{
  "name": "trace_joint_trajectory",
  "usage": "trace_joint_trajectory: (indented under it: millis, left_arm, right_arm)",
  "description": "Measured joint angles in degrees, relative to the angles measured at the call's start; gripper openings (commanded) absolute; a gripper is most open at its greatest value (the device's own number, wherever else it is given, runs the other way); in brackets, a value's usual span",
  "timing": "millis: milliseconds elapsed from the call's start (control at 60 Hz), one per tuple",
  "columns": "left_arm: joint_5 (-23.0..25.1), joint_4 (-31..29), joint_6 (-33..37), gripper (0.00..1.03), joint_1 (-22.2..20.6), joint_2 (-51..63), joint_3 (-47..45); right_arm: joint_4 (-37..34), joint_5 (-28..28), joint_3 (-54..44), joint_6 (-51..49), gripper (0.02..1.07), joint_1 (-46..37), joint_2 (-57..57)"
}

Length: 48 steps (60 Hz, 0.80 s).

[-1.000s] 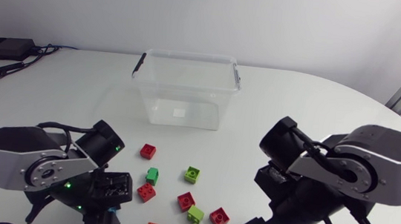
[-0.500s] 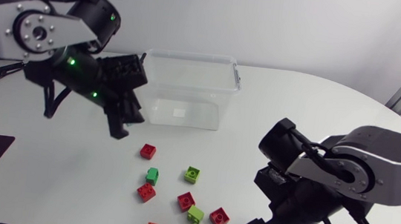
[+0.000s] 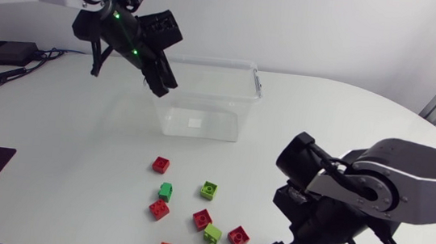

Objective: Place the duplo bricks in the container

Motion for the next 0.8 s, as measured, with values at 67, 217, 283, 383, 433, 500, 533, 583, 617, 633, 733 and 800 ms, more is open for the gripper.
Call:
trace_joint_trajectory:
  millis: [67, 217, 283, 383, 433, 500, 533, 583, 617, 633, 733, 800]
  left_arm:
    - [0.0, 0.04, 0.0, 0.33, 0.87, 1.66, 2.49]
    - [0.0, 0.02, 0.0, 0.34, 2.19, 4.79, 6.75]
    - [0.0, 0.04, 0.0, 0.34, 2.54, 6.14, 8.26]
    - [0.09, 0.04, 0.0, 0.34, 2.95, 8.13, 9.97]
    - [0.35, 0.04, 0.0, 0.34, 3.17, 9.09, 10.62]
    - [0.66, 0.04, 0.0, 0.34, 3.34, 10.25, 11.37]
    - [0.81, 0.02, -0.02, 0.34, 3.48, 10.78, 11.78]
    - [0.9, 0.02, -0.02, 0.34, 3.58, 11.43, 12.37]
    - [0.92, 0.04, -0.02, 0.34, 3.58, 11.78, 12.83]
    - [0.92, 0.04, -0.02, 0.35, 3.61, 11.91, 13.0]
    - [1.09, 0.04, -0.02, 0.35, 3.63, 12.35, 13.66]
    - [1.11, 0.04, -0.02, 0.35, 3.63, 12.55, 14.03]
  right_arm:
    - [-1.03, -0.02, 0.0, 0.02, 0.99, 0.0, 0.11]
    - [-2.19, -0.02, 0.0, 0.0, 0.99, 0.2, 0.44]
    - [-2.21, -0.02, 0.0, 0.0, 0.99, 0.37, 0.96]
    - [-2.21, -0.07, 0.0, 0.0, 0.99, 1.11, 1.95]
    - [-2.21, -0.07, 0.0, 0.0, 0.99, 1.53, 2.45]
    - [-2.19, -0.09, 0.0, 0.0, 0.96, 2.12, 3.06]
    - [-2.19, -0.11, 0.0, 0.0, 0.96, 2.29, 3.37]
    - [-2.16, -0.11, 0.0, 0.0, 0.96, 2.58, 3.72]
    - [-2.12, -0.11, 0.0, 0.0, 0.96, 2.89, 3.96]
    - [-2.1, -0.11, 0.0, 0.0, 0.96, 2.97, 4.09]
    - [-1.92, -0.13, 0.0, 0.0, 0.96, 3.98, 4.87]
    - [-1.55, -0.24, 0.0, 0.0, 0.96, 4.79, 5.97]
